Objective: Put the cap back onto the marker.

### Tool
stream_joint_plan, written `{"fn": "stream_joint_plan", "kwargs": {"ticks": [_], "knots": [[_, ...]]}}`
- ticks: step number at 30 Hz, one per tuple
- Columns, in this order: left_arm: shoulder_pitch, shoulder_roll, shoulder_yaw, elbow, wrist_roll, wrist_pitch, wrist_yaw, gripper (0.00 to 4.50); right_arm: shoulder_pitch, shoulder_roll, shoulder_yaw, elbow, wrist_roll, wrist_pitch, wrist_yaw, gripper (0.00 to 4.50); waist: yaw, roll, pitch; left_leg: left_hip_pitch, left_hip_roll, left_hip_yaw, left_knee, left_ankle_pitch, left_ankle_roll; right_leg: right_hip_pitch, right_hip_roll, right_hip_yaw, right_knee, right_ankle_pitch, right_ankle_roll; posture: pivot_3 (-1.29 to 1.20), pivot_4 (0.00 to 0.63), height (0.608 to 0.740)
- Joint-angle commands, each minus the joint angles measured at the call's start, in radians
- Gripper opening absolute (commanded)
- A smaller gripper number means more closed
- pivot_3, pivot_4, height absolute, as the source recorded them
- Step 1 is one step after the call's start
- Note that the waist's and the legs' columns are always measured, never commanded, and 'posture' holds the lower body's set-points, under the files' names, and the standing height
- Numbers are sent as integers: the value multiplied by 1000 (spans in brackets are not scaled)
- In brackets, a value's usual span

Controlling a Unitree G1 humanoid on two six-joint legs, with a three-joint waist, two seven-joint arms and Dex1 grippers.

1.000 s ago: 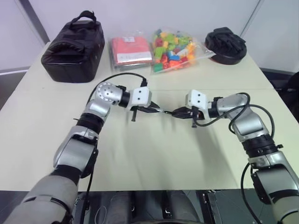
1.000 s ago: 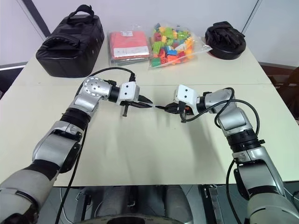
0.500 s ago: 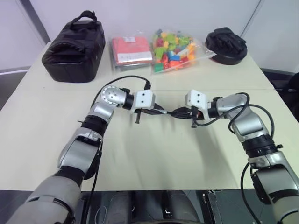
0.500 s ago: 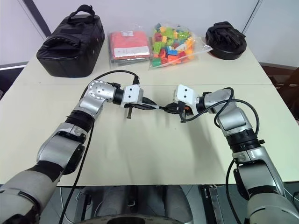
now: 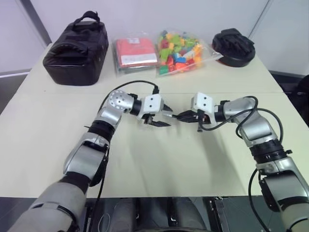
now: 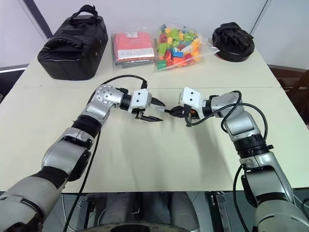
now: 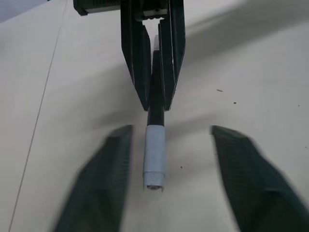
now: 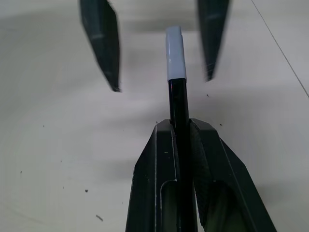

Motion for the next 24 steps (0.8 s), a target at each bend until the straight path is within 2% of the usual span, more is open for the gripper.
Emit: {"fn": "stream_joint_plan", "kwargs": {"ticks": [1,5,7,11,14,18,24], "knots": [[-47,43,32,31,6,-17,60,3278,-11,-54,-29,13,-17,-36,6,0,0,0,0,0,0,0,0,0,0,0,0,0,0,0,0,0,150,740],[-77,98,88,59,-20,18,123,3278,2,-97,-57,55,-20,-44,-17,0,0,0,0,0,0,0,0,0,0,0,0,0,0,0,0,0,150,740],[-51,113,130,17,-66,90,123,3278,14,-109,-78,81,-26,-35,-57,0,0,0,0,0,0,0,0,0,0,0,0,0,0,0,0,0,150,740],[84,151,212,-196,-156,303,174,3278,58,-111,-150,115,-25,44,-179,0,-1,0,0,0,1,0,0,0,0,0,-1,0,0,0,0,0,150,740],[274,169,278,-444,-188,479,313,3278,102,-78,-233,138,-12,156,-334,0,-3,0,0,0,1,0,-1,0,0,0,-2,1,1,0,0,0,150,740],[448,114,407,-659,-289,732,528,3278,137,-20,-309,157,7,215,-472,0,-1,0,0,0,1,0,0,1,-1,0,-4,1,2,0,0,0,150,740],[571,68,451,-843,-332,833,686,3359,152,16,-337,110,46,279,-502,2776,2,0,0,3,-1,-1,1,1,-1,4,-4,1,2,1,2,0,150,740]]}}
